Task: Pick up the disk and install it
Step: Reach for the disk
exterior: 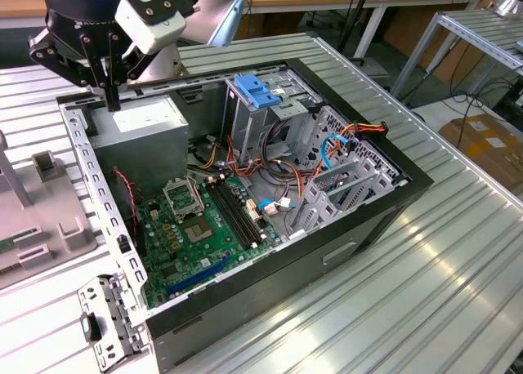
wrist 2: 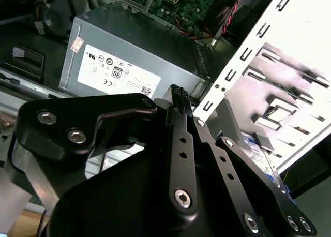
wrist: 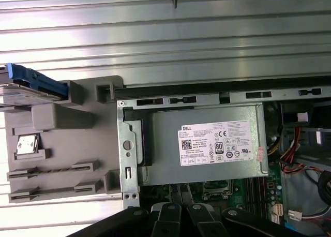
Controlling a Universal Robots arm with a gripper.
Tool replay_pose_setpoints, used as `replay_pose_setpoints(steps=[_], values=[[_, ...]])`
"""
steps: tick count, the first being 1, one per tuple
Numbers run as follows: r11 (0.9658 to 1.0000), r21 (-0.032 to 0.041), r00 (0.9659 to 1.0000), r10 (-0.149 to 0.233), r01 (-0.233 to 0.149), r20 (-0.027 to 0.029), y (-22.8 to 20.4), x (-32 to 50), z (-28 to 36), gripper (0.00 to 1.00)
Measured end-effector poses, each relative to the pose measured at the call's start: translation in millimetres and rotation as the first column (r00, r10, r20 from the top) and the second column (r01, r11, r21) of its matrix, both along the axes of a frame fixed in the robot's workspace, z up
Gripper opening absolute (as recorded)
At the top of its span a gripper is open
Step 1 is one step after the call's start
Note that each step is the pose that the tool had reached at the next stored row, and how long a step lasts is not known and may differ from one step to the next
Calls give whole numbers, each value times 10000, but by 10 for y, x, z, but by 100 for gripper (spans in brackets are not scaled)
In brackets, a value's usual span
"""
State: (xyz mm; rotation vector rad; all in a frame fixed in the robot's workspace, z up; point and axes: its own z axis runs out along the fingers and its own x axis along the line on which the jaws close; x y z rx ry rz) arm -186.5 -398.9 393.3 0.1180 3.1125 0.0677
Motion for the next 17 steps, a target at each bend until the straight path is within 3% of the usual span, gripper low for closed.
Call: replay_pose_setpoints(steps=[17], values=[[10000, 0, 10000, 0, 0, 0, 0, -64, 0, 11]])
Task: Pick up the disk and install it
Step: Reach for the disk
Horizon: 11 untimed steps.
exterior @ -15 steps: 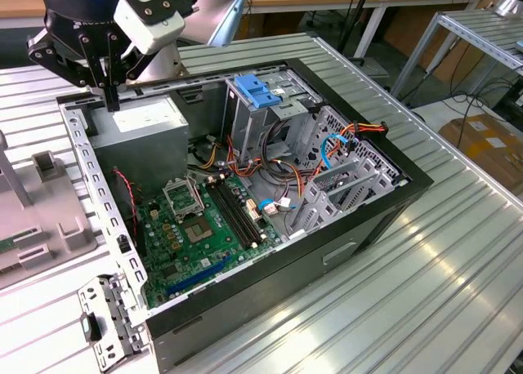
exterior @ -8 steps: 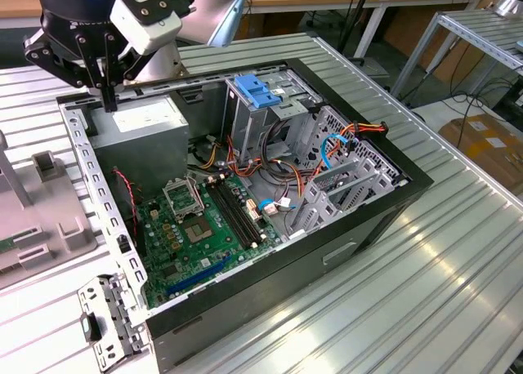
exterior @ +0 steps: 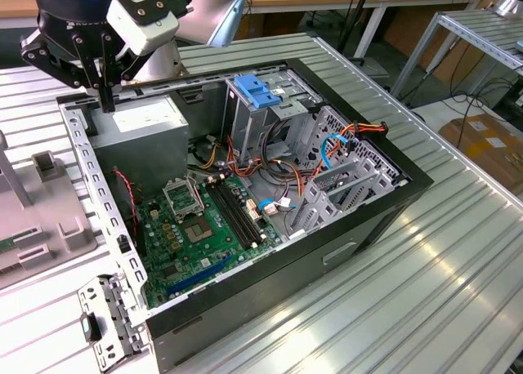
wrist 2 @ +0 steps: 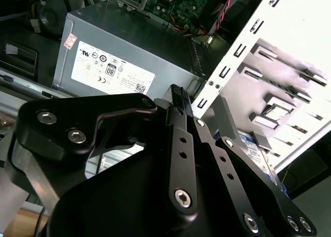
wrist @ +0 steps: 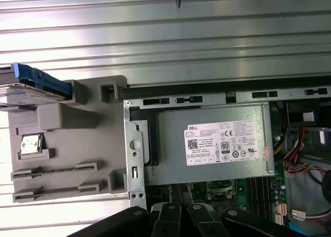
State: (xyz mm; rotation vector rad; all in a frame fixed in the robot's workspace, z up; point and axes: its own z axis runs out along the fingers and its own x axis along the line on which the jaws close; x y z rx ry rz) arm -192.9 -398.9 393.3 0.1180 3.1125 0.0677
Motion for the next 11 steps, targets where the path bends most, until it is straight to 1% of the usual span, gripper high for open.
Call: replay_pose_setpoints(steps=[5, 11], values=[[10000, 0, 10000, 1, -1, 0, 0, -16, 0, 11], [10000, 0, 10000, 0, 0, 0, 0, -56, 0, 11]])
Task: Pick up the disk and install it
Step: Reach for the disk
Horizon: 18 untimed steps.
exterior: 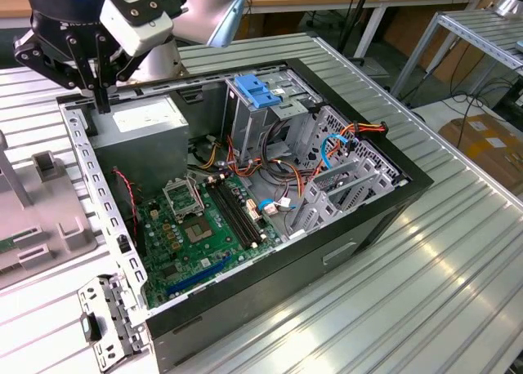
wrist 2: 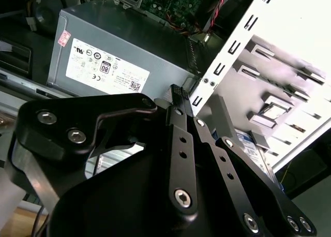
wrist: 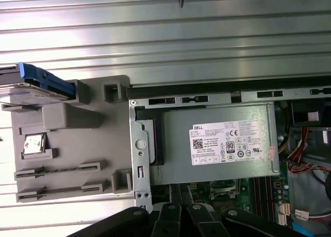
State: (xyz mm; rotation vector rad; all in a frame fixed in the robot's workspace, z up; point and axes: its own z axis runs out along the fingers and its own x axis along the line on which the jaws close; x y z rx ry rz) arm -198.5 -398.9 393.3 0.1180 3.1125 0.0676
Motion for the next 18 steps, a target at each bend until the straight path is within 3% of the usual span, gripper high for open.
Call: replay_pose_setpoints(steps=[18], values=[[10000, 0, 10000, 0, 0, 0, 0, -85, 0, 11]])
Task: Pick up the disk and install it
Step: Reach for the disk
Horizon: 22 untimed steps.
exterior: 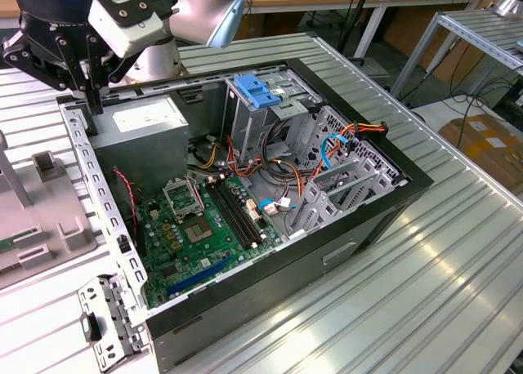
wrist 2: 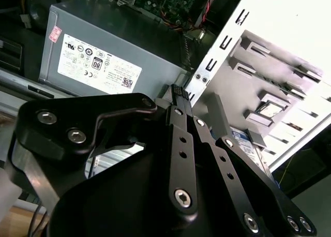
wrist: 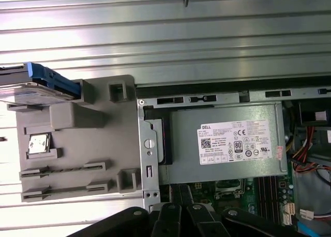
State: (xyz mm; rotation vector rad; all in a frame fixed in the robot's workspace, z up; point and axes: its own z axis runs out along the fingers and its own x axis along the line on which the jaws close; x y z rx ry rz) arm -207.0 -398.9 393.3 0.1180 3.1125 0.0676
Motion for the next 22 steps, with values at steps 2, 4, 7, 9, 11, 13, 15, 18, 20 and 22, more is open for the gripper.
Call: replay_pose_setpoints(steps=[2, 4, 7, 9, 11, 13, 15, 18, 20, 22], values=[[10000, 1, 10000, 0, 0, 0, 0, -10, 0, 11], [10000, 0, 10000, 0, 0, -1, 0, -17, 0, 11], [10000, 0, 10000, 0, 0, 0, 0, -28, 0, 11], [10000, 0, 10000, 0, 0, 0, 0, -36, 0, 11], [10000, 0, 10000, 0, 0, 0, 0, -47, 0, 11], [10000, 0, 10000, 0, 0, -1, 0, -55, 0, 11], [10000, 0, 10000, 1, -1, 0, 0, -63, 0, 11], [10000, 0, 10000, 1, -1, 0, 0, -80, 0, 11], [10000, 0, 10000, 1, -1, 0, 0, -86, 0, 11], [10000, 0, 10000, 0, 0, 0, 0, -97, 0, 11]])
